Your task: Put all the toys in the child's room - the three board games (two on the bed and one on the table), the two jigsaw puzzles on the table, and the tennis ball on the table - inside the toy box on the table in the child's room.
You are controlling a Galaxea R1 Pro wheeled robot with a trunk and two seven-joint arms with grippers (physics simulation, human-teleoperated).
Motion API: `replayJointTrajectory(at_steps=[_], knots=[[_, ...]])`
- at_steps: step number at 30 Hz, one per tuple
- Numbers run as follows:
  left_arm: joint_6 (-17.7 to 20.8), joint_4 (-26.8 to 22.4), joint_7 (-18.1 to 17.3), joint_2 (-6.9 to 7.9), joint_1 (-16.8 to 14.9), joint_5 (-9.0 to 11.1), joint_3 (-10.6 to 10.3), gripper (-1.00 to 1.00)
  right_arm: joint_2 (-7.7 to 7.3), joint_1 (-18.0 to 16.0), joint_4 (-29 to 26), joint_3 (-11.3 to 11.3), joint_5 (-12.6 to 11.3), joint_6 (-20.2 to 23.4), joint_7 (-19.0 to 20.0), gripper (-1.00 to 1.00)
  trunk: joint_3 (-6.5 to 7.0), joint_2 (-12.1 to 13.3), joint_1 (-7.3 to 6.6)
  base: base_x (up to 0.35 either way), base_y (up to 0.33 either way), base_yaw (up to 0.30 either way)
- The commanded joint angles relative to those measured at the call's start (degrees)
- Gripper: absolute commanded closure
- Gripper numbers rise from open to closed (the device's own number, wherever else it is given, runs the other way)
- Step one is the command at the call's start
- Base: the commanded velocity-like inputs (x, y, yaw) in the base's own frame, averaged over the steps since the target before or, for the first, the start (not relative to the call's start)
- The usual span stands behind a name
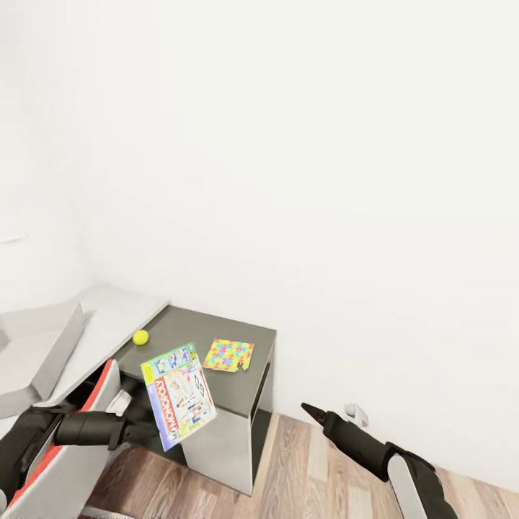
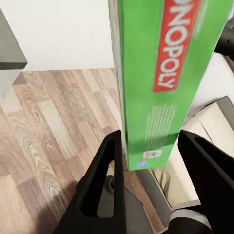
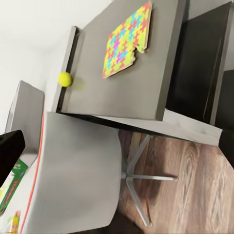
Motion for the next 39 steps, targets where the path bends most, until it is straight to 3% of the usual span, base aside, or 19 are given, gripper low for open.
replayJointTrajectory(at_steps=[1, 14, 23, 39], knots=[[0.6, 0.0, -0.3, 0.09, -0.1, -0.1, 0.1, 1.00, 0.02, -0.1, 0.0, -0.2, -0.1, 0.4, 0.1, -1.00, -0.13, -0.1, 0.04, 0.042, -0.027, 0.290], [3.3, 0.3, -0.3, 0.31, 0.0, -0.2, 4.7, 1.00, -0.08, -0.1, 0.0, -0.2, -0.1, 0.4, 0.1, -1.00, -0.13, -0.1, 0.04, -0.006, -0.005, 0.290], [3.4, 0.2, -0.3, 0.15, 0.0, -0.5, 4.9, 1.00, 0.00, -0.1, 0.0, -0.2, -0.1, 0.4, 0.2, -1.00, -0.13, -0.1, 0.04, 0.000, 0.000, 0.244], [3.4, 0.2, -0.3, 0.09, 0.0, -0.7, 4.9, 1.00, 0.11, -0.1, 0.0, -0.2, -0.1, 0.4, 0.2, -1.00, -0.13, -0.1, 0.04, 0.000, 0.000, 0.022]])
